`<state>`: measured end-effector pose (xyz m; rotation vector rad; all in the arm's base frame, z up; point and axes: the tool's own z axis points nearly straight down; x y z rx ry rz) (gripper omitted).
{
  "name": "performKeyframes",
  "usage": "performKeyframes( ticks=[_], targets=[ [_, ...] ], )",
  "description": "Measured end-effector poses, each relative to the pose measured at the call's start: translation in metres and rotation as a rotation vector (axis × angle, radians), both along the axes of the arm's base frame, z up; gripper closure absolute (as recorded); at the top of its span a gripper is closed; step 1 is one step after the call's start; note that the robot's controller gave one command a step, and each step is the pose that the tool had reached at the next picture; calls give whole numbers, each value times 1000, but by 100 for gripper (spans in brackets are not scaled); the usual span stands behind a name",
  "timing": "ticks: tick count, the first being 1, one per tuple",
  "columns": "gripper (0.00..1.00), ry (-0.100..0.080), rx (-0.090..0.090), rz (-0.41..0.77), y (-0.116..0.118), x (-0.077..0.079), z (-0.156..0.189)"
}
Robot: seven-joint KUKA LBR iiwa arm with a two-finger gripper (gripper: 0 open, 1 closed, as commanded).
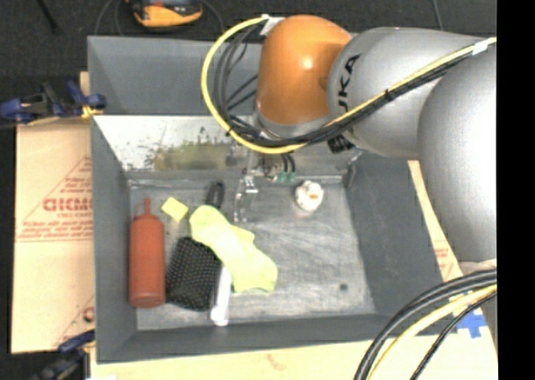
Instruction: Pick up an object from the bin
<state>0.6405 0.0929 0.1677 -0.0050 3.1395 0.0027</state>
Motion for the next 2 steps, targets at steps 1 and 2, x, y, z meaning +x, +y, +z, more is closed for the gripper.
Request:
performKeyframes(
  ticks=[1,2],
  targets=[
    [0,-10,1,-149,-2,-20,-37],
    [0,-4,0,-260,-4,-40,-55]
  ],
)
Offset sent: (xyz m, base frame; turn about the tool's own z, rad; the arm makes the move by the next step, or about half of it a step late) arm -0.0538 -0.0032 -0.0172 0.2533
